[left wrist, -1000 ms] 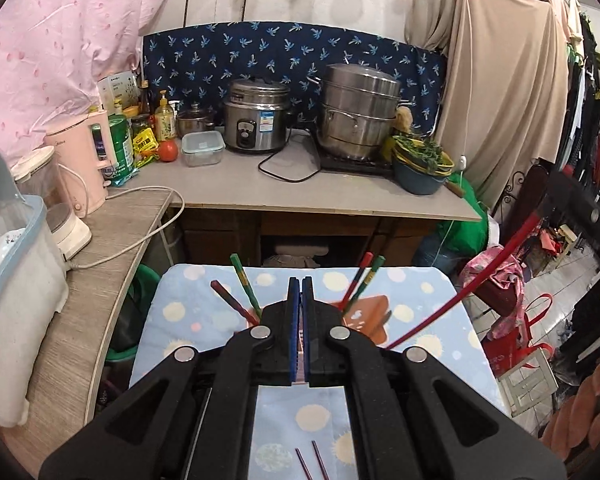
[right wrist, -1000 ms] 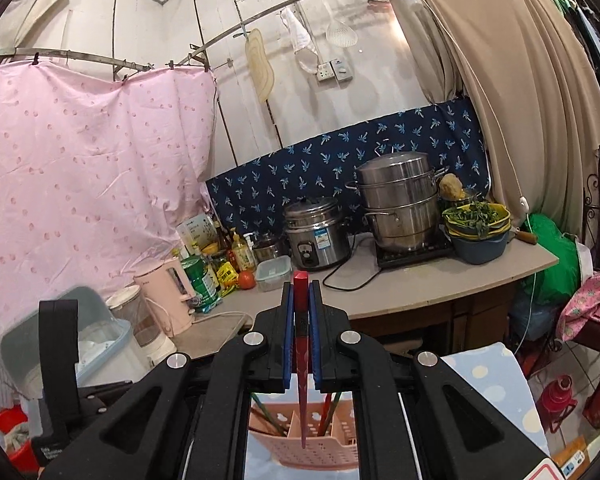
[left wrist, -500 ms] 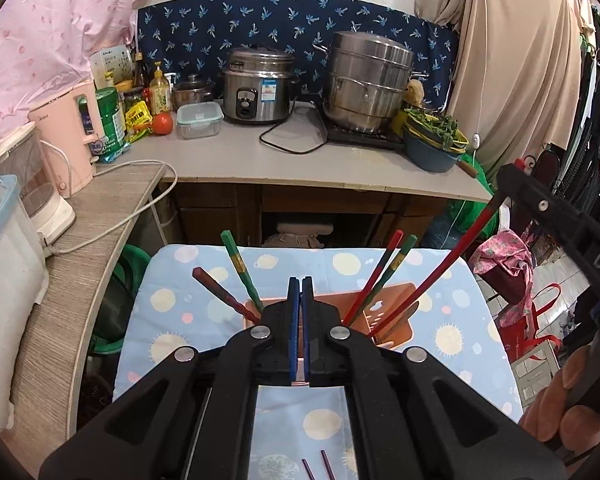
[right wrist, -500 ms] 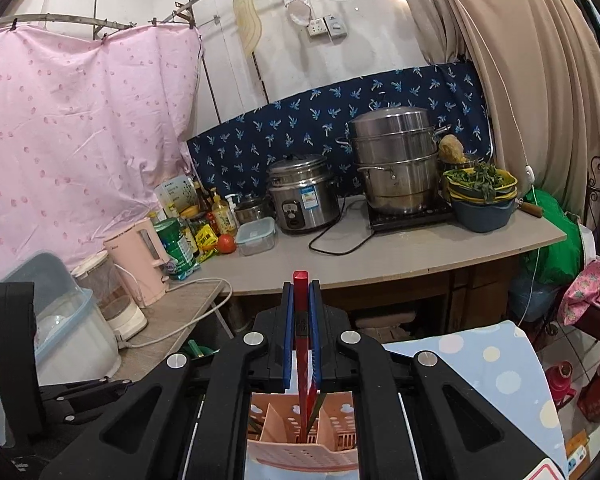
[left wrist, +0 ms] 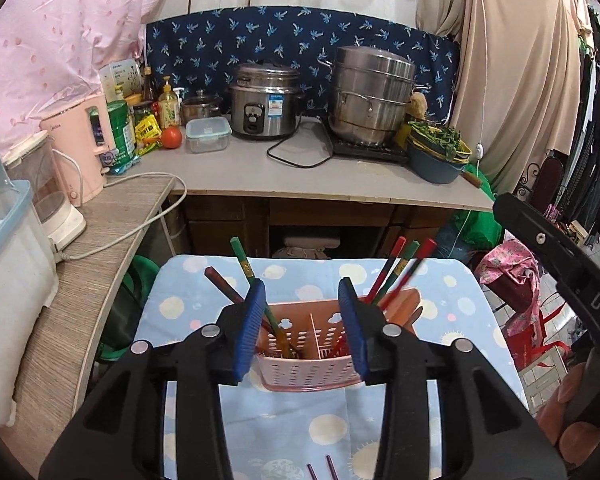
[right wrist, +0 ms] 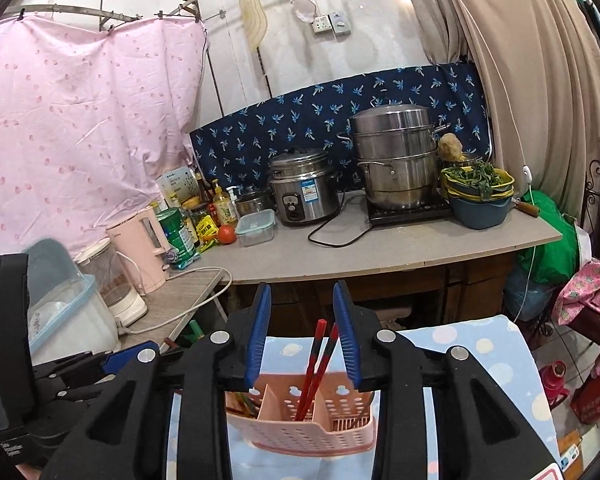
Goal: Organize utensils
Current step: 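Open both grippers to release the spoon and chopstick into the basket, then move both open grippers back over the two dark red chopsticks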
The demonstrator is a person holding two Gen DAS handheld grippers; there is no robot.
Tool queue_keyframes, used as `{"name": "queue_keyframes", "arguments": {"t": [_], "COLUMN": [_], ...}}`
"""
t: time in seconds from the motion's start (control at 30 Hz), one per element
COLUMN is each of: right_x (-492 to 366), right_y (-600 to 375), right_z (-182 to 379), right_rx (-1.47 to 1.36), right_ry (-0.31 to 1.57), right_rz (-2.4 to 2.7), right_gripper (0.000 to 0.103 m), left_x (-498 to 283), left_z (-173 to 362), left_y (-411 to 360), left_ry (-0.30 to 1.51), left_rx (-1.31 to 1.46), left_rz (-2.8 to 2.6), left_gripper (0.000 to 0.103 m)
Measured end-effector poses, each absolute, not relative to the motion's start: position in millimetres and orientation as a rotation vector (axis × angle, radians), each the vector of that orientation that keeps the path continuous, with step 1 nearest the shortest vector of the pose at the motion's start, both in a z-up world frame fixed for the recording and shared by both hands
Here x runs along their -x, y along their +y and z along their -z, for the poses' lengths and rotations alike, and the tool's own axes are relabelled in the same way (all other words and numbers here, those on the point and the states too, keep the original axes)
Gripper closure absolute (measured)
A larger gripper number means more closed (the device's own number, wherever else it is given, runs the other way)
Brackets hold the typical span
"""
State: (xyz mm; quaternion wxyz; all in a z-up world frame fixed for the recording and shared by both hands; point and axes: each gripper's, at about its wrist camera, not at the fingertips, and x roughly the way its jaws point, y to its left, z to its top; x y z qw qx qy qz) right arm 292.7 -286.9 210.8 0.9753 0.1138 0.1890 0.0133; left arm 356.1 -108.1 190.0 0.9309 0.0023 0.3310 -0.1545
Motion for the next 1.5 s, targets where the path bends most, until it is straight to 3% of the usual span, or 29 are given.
{"name": "queue_keyframes", "arguments": {"t": [0.13, 0.27, 0.93, 1.5], "right_x": [-268, -236, -71, -35], "right_y": [-280, -272, -216, -198], "right_z": [-212, -203, -48, 16], "right_rx": [-0.203, -0.168, -0.090, -0.118], "right_ry": [0.388, 0.399, 0.742, 0.881], "right_rz": [-0.038, -0.040, -0.054, -0.064], "right_gripper": [0.066, 0.060, 0.059, 0.060], "left_x": [-340, -317, -174, -115], "left_z": [-194, -191, -74, -13], "left_y": [-103, -92, -36, -32], "left_ry": [0.661, 0.644, 0.800, 0.900], "left_rx": [-0.016, -0.025, -0.078, -0.113], "left_rz": [0.311, 0.291, 0.201, 0.194], "left_gripper": [0.066, 0.052, 0.051, 0.051]}}
